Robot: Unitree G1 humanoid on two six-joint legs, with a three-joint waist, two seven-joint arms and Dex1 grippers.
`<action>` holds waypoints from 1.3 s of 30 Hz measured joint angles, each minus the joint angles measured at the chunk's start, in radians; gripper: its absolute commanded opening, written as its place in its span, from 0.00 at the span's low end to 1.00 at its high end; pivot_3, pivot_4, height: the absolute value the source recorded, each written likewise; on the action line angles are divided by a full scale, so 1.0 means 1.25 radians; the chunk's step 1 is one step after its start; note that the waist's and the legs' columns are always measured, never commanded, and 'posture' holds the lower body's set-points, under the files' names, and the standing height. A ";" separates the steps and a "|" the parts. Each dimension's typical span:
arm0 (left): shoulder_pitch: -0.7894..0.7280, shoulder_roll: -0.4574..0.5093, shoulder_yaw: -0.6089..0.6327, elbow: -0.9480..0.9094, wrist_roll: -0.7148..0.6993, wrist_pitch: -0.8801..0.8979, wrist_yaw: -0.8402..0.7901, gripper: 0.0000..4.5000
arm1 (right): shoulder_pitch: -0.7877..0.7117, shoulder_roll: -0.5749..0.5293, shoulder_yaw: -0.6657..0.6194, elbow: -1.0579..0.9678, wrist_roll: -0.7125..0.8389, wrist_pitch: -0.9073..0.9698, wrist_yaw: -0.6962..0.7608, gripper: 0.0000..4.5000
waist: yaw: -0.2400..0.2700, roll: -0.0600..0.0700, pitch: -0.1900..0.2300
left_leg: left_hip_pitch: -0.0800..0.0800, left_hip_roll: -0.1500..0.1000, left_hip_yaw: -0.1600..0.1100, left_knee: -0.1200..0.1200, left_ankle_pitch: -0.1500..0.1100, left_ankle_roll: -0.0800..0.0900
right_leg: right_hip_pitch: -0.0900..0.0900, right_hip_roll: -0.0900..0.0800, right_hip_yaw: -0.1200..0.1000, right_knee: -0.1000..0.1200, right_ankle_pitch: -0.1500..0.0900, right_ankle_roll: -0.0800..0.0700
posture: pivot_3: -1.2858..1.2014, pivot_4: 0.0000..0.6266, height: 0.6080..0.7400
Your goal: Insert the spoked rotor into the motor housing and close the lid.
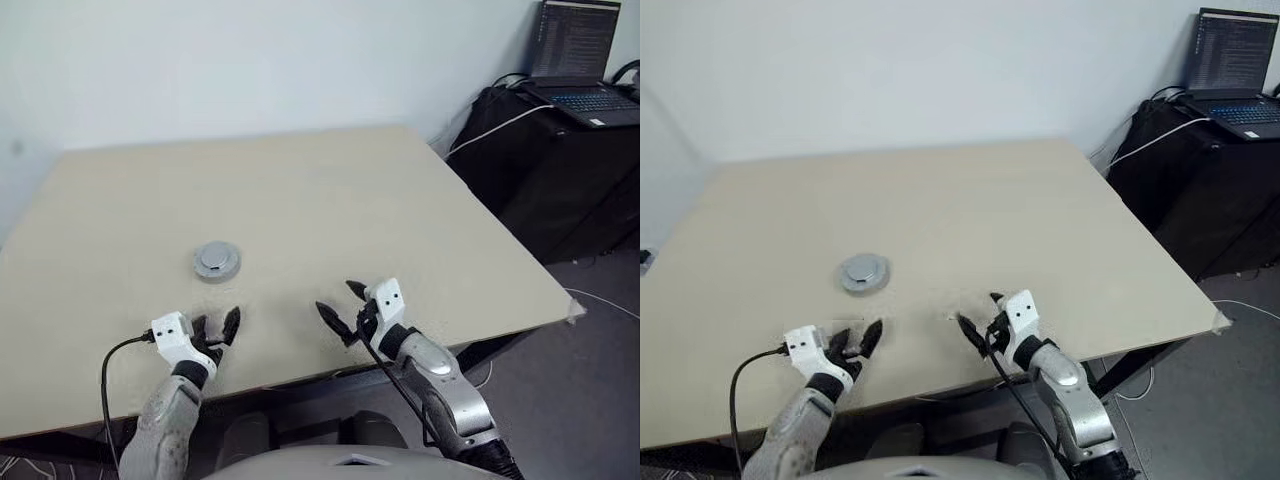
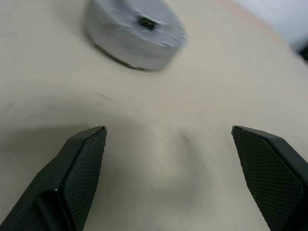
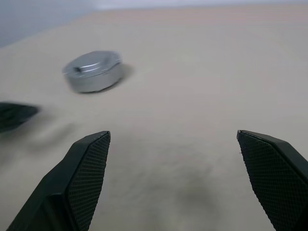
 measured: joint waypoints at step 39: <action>0.056 -0.049 -0.127 0.048 0.374 -0.407 0.117 0.98 | 0.163 0.028 -0.085 0.051 -0.110 -0.241 -0.136 1.00 | 0.003 0.005 0.002 | 0.001 0.000 0.002 -0.005 -0.001 -0.001 | -0.004 0.000 0.000 0.000 -0.002 -0.001 | 0.52 0.00 1.00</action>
